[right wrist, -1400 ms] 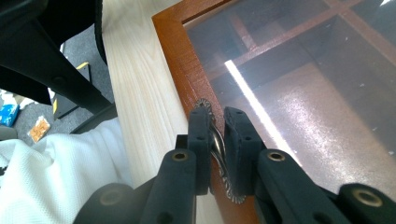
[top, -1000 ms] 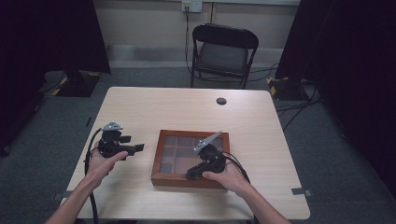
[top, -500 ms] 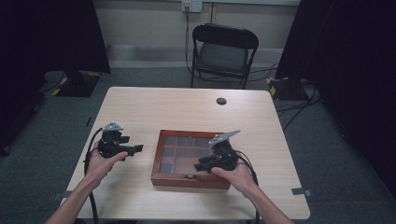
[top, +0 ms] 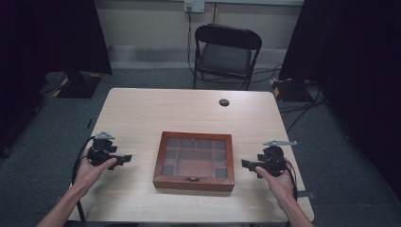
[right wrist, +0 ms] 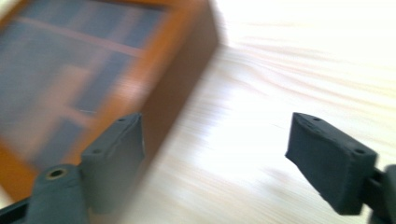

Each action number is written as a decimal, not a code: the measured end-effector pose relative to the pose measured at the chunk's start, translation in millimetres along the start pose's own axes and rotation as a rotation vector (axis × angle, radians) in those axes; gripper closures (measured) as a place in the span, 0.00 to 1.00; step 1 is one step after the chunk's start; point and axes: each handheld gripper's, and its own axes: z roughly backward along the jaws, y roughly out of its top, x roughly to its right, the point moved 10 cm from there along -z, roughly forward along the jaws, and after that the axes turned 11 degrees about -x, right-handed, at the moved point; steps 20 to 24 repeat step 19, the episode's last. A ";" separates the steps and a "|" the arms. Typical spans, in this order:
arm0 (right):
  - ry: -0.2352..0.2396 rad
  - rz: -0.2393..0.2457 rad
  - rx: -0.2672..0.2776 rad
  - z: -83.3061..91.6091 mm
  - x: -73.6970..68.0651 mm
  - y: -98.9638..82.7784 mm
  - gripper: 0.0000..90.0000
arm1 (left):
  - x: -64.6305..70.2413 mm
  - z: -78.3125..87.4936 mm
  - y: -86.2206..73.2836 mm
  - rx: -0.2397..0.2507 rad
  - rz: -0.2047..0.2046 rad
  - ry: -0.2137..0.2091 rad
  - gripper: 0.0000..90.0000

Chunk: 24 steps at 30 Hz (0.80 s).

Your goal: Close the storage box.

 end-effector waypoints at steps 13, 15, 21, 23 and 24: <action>-0.320 -0.018 -0.049 -36.5 52.8 -19.4 0.03 | -8.4 -26.6 -5.4 0.054 0.008 0.146 0.07; -0.318 -0.011 0.013 -40.8 52.1 -19.0 0.00 | -7.4 -29.7 -5.0 0.092 -0.001 0.142 0.00; -0.321 -0.013 0.059 -42.2 51.5 -17.6 0.00 | -7.4 -29.6 -5.0 0.100 -0.008 0.139 0.00; -0.321 -0.013 0.059 -42.2 51.5 -17.6 0.00 | -7.4 -29.6 -5.0 0.100 -0.008 0.139 0.00; -0.321 -0.013 0.059 -42.2 51.5 -17.6 0.00 | -7.4 -29.6 -5.0 0.100 -0.008 0.139 0.00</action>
